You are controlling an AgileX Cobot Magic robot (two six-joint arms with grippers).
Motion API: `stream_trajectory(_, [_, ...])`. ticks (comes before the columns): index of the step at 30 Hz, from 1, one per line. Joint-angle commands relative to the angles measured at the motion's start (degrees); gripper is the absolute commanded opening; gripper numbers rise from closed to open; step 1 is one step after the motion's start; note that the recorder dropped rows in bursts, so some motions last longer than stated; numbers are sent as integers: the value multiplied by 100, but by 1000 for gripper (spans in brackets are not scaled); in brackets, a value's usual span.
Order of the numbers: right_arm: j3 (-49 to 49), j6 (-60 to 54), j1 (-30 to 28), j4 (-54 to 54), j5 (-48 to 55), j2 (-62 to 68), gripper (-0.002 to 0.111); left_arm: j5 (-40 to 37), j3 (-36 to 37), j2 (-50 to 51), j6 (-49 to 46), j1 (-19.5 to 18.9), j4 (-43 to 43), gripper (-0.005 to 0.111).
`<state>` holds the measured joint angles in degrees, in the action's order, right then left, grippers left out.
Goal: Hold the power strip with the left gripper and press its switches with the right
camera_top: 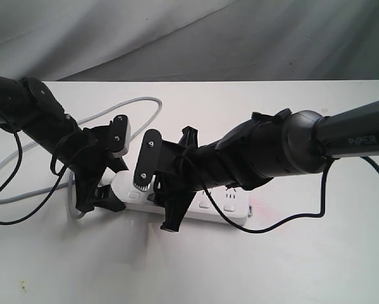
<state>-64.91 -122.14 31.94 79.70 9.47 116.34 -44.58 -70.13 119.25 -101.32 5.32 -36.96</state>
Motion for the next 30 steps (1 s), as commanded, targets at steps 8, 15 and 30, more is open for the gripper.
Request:
stream_trajectory(8, [8, -62, -4, 30, -239, -212, 54, -20, -21, 19, 40, 29, -23, 73])
stream_trajectory(15, [8, -62, -4, 54, -240, -190, 54, -20, -21, 19, 40, 29, -23, 73])
stream_trajectory(30, [8, -62, -4, 73, -64, 207, 54, -20, -21, 19, 29, 29, -23, 73])
